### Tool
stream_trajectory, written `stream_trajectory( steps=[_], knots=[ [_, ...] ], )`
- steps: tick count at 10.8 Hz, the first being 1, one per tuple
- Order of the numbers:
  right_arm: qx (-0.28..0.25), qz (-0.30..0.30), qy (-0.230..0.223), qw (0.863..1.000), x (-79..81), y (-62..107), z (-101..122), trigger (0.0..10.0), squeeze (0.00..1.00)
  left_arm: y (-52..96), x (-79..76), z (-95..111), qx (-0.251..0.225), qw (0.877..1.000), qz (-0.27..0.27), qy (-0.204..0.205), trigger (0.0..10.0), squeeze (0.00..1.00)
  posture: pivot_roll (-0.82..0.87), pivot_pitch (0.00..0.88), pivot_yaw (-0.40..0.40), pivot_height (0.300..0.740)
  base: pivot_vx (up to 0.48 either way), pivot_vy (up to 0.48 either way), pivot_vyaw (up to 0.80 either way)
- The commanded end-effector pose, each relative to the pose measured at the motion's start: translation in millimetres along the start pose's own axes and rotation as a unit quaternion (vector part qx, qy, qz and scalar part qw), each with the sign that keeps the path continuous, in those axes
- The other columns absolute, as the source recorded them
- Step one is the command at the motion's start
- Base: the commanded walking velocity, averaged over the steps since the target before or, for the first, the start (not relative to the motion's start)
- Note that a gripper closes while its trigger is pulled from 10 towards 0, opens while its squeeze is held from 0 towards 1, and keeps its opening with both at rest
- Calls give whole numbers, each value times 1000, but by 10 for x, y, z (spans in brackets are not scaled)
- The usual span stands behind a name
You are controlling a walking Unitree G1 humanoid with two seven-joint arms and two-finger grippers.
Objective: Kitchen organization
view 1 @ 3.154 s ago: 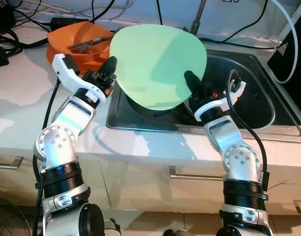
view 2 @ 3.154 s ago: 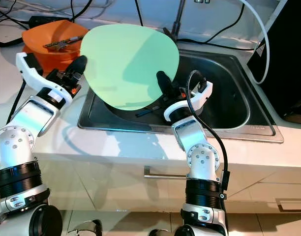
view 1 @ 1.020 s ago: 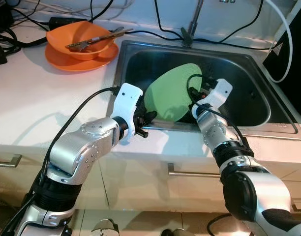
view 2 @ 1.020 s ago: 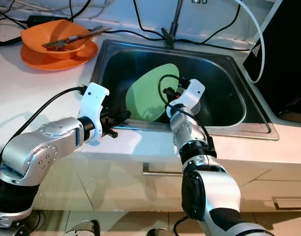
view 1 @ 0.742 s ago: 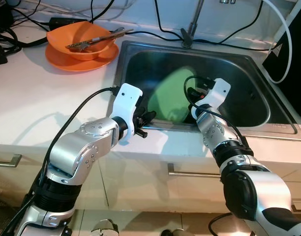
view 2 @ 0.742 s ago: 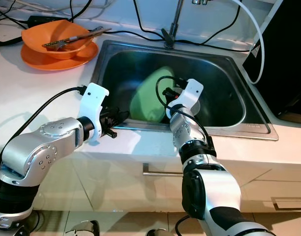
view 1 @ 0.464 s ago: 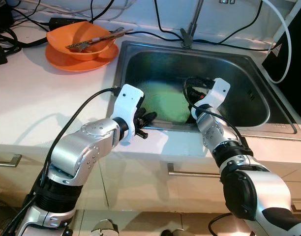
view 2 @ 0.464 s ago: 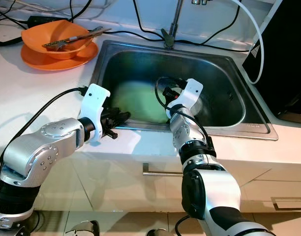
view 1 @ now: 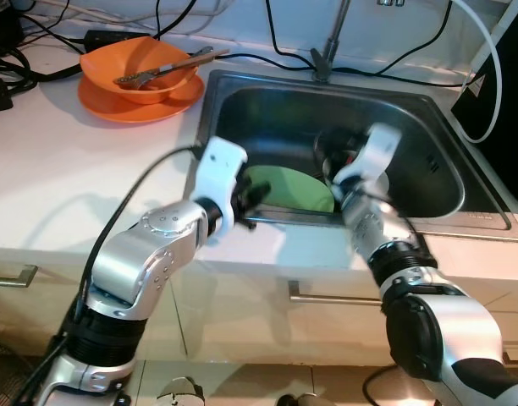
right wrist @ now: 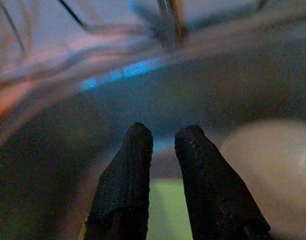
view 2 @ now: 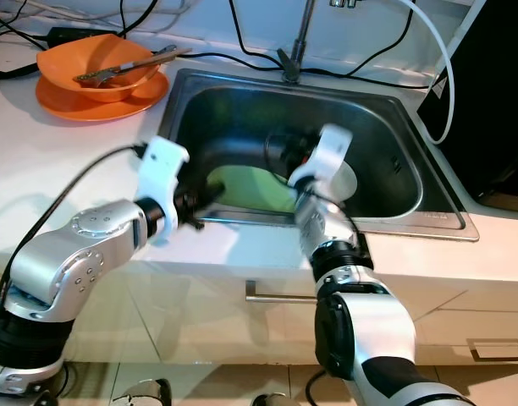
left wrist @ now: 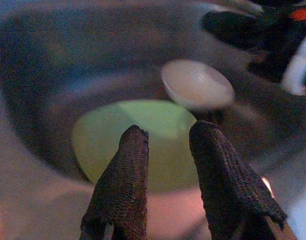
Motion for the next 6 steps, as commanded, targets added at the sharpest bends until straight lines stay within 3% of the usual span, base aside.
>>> stream_trajectory(
  steps=[1,2,4,5,6],
  knots=[
    [-39,16,33,999,41,3,192,10000,0,-11,101,54,-17,999,29,-6,10000,0,29,77,-121,740,0,0,0],
    [-92,55,61,992,233,71,400,10000,0,5,305,197,-62,994,85,-6,10000,0,20,76,-118,740,0,0,0],
    [-137,84,106,981,413,279,531,10000,0,55,551,259,-94,984,154,-13,10000,0,0,78,-114,740,0,0,0],
    [-135,81,110,981,399,356,486,10000,0,75,583,274,-101,979,176,-19,10000,0,-5,79,-114,740,0,0,0],
    [-118,63,117,984,256,465,359,10000,0,120,793,254,-98,972,209,-51,10000,0,-6,79,-112,740,0,0,0]
  ],
)
Point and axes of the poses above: a point about 5 cm out from each wrist's last joint towards the gripper, its own y axis pointing back from the gripper into the wrist, its own z axis along the axis of the wrist's last joint, x = y × z, the point moved 6 cm from there along -y, pointing out of the wrist towards the gripper, and after that the axes turned 7 degrees about -y, right-handed, at the moved point
